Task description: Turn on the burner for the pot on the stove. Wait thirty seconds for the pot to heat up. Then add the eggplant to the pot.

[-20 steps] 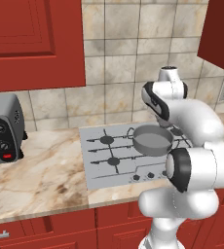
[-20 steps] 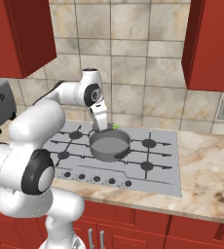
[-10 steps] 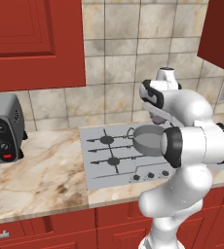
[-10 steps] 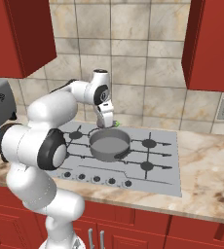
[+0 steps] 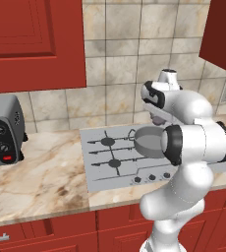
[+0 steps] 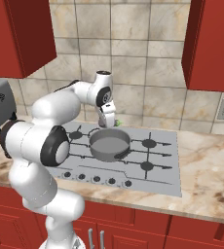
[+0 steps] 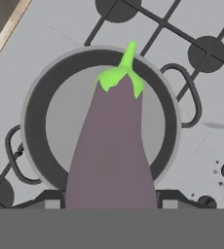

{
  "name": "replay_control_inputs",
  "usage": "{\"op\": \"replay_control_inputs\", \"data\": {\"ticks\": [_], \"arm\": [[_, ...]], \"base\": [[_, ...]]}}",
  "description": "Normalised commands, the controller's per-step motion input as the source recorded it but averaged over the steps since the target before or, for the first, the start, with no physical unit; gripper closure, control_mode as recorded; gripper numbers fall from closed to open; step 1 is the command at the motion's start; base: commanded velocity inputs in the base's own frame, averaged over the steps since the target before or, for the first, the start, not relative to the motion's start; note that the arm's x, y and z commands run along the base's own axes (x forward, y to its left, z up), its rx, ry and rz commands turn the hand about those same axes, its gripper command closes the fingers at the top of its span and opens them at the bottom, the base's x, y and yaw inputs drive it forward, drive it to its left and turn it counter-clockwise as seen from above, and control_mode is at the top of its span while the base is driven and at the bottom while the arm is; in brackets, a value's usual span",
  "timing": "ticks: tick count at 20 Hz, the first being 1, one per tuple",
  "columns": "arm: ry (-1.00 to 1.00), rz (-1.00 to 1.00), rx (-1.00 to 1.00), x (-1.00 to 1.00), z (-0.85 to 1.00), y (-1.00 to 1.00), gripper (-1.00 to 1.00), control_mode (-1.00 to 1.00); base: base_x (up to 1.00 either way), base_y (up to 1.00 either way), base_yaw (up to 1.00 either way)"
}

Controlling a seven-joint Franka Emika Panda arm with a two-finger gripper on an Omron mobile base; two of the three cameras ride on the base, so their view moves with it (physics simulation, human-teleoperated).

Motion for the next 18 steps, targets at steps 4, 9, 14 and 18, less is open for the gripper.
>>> {"op": "replay_control_inputs", "data": {"ticks": [4,9,14,18], "arm": [[0.0,0.0,0.0,0.07,-0.31,0.0,1.0,-1.0],[0.0,0.0,0.0,0.06,-0.3,0.0,1.0,-1.0],[0.0,0.0,-0.01,0.03,-0.16,0.0,1.0,-1.0],[0.0,0.0,-0.02,0.11,-0.14,0.0,1.0,-1.0]], "base": [[0.0,0.0,0.0],[0.0,0.0,0.0],[0.0,0.0,0.0],[0.0,0.0,0.0]]}}
